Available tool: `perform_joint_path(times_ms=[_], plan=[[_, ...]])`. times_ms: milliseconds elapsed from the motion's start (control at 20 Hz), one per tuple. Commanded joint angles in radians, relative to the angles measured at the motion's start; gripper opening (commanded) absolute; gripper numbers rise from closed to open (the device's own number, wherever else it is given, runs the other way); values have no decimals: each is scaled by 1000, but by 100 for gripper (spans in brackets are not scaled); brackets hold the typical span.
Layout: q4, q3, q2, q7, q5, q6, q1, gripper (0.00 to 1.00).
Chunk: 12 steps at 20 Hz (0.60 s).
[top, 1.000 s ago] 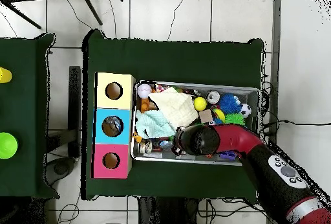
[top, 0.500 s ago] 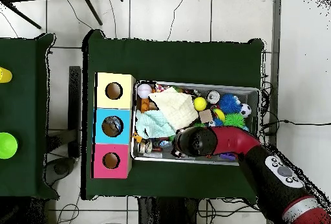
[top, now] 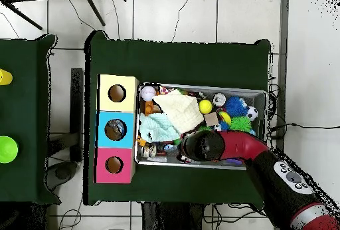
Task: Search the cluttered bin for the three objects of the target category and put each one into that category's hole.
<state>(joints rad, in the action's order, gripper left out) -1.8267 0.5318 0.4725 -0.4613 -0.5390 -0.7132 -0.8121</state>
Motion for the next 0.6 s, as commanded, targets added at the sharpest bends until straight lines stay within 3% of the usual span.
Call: perform_joint_path(times_ms=[50, 600], plan=[[32, -26, -39, -171, 25, 19, 20, 100], [18, -35, -117, -225, 36, 100, 45, 100]])
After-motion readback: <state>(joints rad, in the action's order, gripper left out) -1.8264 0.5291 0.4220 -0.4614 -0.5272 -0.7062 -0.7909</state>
